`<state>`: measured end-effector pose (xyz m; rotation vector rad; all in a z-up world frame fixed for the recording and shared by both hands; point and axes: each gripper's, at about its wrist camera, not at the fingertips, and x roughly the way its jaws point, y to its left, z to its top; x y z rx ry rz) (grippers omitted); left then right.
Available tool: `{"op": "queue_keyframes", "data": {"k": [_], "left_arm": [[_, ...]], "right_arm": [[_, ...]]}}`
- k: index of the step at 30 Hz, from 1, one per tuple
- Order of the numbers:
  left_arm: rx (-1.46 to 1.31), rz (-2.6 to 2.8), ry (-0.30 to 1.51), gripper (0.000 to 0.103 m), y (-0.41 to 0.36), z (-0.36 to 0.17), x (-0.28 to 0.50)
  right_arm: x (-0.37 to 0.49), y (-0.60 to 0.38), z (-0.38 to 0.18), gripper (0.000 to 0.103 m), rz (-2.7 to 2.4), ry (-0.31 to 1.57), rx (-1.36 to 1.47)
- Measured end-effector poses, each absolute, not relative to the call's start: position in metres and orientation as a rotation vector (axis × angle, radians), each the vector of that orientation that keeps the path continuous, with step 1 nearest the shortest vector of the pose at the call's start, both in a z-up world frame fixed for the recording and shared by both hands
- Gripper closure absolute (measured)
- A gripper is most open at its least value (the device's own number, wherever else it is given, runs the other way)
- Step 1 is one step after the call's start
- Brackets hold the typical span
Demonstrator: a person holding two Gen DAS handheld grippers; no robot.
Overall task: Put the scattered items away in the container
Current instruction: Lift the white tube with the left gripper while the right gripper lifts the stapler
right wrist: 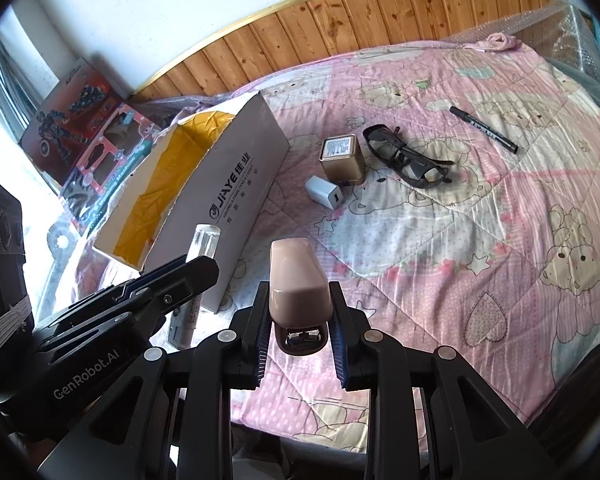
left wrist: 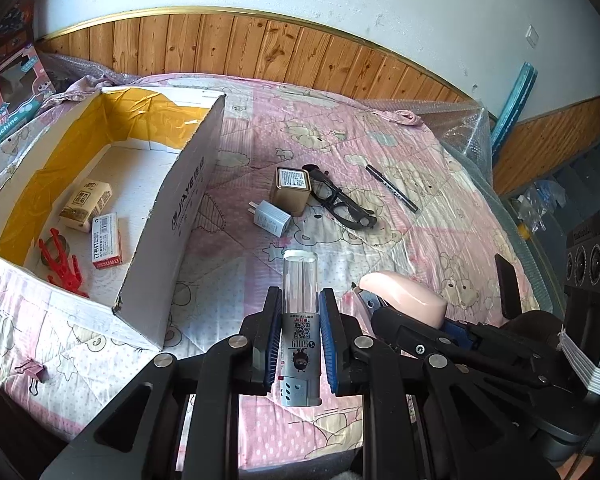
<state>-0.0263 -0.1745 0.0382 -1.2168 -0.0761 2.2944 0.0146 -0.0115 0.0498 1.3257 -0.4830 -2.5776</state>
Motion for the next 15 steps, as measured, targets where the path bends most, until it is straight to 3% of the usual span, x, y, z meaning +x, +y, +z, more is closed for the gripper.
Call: {"op": "queue_keyframes", "data": {"k": [15], "left_arm": [[-1.221,2.296,-0.167,0.084,-0.196,0.041,-0.045]], "right_arm": [[-0.005,-0.036,0.058,0.075,-2.559,-0.428,1.323]]}}
